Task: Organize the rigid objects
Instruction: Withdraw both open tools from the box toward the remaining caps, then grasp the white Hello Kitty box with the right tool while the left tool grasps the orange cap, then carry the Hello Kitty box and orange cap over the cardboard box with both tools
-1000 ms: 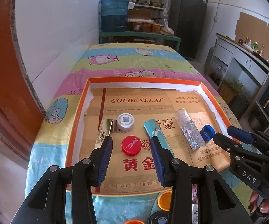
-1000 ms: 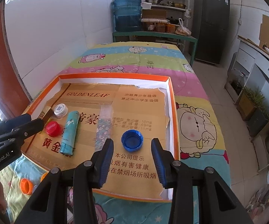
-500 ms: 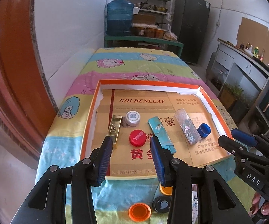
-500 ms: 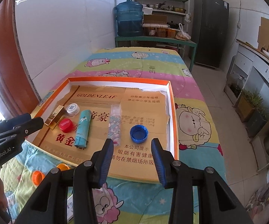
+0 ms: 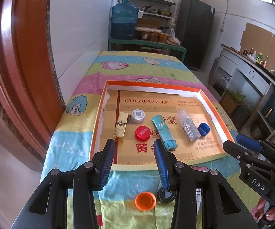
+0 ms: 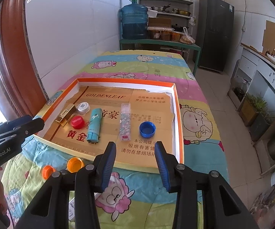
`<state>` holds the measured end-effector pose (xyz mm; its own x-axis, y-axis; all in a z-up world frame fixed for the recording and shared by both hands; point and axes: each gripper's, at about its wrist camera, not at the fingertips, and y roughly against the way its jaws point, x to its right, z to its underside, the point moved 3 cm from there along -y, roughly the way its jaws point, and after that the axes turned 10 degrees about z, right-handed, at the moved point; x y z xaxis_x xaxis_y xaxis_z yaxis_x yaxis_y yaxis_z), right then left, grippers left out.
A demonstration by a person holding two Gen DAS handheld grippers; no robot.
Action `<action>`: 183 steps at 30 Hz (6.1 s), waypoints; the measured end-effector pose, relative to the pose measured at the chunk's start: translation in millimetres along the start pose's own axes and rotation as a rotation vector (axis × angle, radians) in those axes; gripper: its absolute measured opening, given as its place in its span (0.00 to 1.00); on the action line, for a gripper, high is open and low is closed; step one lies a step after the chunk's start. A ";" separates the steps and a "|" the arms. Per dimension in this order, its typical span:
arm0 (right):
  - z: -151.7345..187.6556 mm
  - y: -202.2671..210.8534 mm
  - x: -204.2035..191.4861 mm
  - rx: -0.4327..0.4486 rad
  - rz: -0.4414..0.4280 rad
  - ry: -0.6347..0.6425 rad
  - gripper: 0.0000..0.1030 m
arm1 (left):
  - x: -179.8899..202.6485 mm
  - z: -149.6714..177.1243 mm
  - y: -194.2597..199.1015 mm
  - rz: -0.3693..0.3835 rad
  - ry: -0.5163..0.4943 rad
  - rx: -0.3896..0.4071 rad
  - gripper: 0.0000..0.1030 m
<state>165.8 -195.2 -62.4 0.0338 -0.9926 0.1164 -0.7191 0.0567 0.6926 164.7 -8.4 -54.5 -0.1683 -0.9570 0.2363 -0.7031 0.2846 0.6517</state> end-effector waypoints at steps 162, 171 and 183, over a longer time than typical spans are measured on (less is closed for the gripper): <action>-38.6 9.4 8.7 0.077 -0.048 -0.056 0.25 | 28.8 -60.6 -18.5 0.100 -0.099 0.022 0.30; -57.2 -14.2 18.3 0.068 -0.045 -0.055 0.25 | 28.2 -79.0 -49.3 0.074 -0.106 0.001 0.29; -71.9 -55.6 23.8 0.027 -0.050 -0.041 0.25 | 23.5 -93.3 -102.2 0.067 -0.100 -0.058 0.30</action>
<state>256.5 -214.2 -47.0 0.0419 -0.9977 0.0527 -0.7356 0.0049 0.6774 297.0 -54.7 -48.4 -0.2840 -0.9357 0.2093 -0.6474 0.3482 0.6780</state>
